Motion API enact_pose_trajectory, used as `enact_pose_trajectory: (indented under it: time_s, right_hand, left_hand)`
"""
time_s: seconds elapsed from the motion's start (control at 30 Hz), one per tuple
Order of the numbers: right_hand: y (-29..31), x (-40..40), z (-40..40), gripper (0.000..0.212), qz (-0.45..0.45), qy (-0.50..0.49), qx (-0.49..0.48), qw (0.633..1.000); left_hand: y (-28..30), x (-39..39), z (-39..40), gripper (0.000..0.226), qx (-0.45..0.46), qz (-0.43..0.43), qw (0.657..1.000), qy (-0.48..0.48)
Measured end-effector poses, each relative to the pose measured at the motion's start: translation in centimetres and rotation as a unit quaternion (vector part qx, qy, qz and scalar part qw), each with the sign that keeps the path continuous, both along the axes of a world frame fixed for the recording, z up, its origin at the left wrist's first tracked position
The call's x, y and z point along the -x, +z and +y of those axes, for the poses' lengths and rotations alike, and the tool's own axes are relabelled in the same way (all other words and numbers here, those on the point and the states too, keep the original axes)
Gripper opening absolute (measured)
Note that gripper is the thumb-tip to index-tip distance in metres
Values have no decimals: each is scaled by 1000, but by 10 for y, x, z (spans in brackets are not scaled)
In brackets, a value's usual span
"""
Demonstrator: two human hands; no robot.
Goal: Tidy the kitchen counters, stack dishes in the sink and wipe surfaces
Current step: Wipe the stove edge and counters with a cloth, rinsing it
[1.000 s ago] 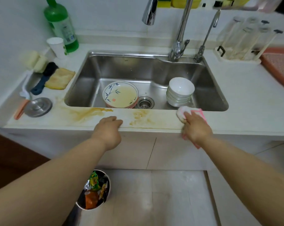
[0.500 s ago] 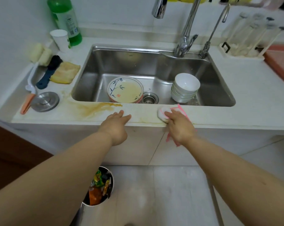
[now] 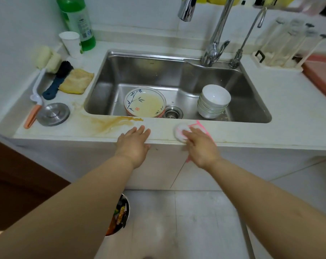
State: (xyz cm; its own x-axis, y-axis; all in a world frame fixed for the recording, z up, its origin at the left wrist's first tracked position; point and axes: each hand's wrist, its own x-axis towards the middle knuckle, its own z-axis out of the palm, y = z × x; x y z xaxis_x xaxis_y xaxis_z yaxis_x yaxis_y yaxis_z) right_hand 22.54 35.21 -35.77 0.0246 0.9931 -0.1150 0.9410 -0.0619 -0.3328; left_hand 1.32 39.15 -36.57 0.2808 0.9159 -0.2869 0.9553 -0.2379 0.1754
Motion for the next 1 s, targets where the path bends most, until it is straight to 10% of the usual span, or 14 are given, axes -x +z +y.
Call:
enact_pose_trajectory:
  time_s: [0.13,0.4,0.6,0.83,1.0]
  right_hand:
    - [-5,-9,25,47,-42,-133,10,990]
    - [-14,53,5,43,46,76,-44,995]
    - [5,-23,-6,26,36,-159,-36,986]
    - [-11,63,12,34,57,44,-33,997]
    - [-12,-58,-19,41,70,-153,-50,985]
  left_hand:
    - [2,0,2,54,4,-3,1000,1]
    - [0,1,2,57,4,-9,1000,7]
    - [5,-1,2,55,17,-1,1000,2]
    - [6,-3,3,57,8,19,1000,-4]
    - [6,-3,2,55,8,22,1000,-11]
